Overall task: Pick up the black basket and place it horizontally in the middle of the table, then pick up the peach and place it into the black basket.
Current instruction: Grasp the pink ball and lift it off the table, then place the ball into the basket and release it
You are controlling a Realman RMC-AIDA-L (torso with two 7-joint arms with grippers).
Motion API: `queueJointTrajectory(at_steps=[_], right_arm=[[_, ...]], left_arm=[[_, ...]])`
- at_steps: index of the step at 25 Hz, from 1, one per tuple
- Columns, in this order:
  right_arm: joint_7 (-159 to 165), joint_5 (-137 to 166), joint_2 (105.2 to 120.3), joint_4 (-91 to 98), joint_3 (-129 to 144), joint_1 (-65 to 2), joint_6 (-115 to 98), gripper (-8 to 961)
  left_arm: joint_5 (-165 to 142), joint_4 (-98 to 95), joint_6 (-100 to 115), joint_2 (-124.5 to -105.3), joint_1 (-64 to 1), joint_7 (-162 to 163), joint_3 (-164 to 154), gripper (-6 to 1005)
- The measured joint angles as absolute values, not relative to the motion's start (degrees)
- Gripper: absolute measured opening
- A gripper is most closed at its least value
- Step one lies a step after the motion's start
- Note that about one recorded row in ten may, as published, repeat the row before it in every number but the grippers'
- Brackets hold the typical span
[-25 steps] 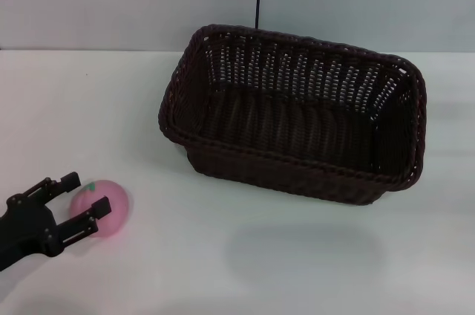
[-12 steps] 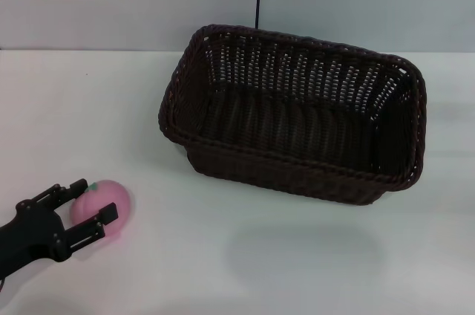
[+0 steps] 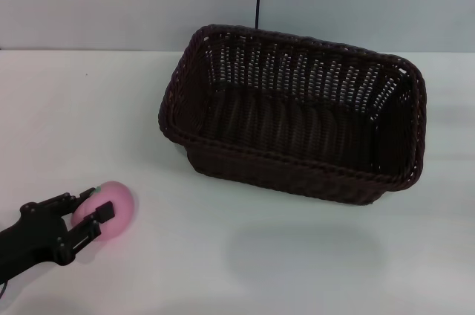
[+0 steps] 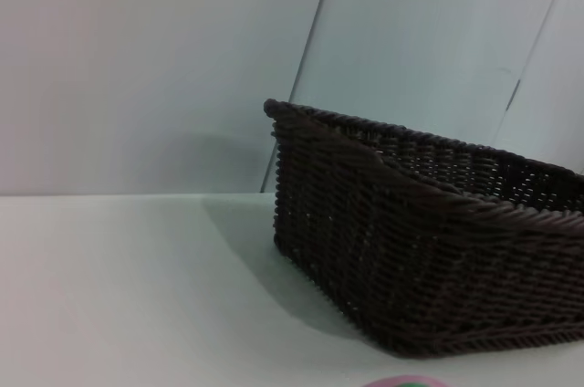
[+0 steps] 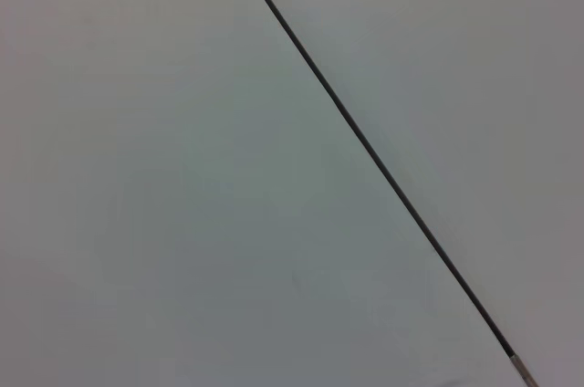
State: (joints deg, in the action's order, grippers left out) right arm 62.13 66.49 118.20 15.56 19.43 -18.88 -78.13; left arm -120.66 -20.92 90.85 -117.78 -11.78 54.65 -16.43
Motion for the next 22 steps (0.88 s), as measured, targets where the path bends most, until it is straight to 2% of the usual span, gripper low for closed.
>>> queueJointTrajectory(at_steps=[3, 11, 22], right_arm=[[62.1, 66.5, 118.21, 15.4, 19.4, -18.8, -78.1, 458], [62.1, 66.4, 118.21, 15.3, 19.4, -18.5, -78.1, 458], [62.1, 66.5, 118.3, 15.0, 19.8, -18.5, -77.4, 458]], left_arm=[[-120.7, -20.9, 91.2, -117.78, -11.8, 54.8, -16.5, 417], [-119.0, -20.9, 97.7, -117.77, -12.4, 55.4, -14.6, 301], [-106.7, -8.8, 100.5, -118.12, -24.1, 56.6, -3.6, 226]])
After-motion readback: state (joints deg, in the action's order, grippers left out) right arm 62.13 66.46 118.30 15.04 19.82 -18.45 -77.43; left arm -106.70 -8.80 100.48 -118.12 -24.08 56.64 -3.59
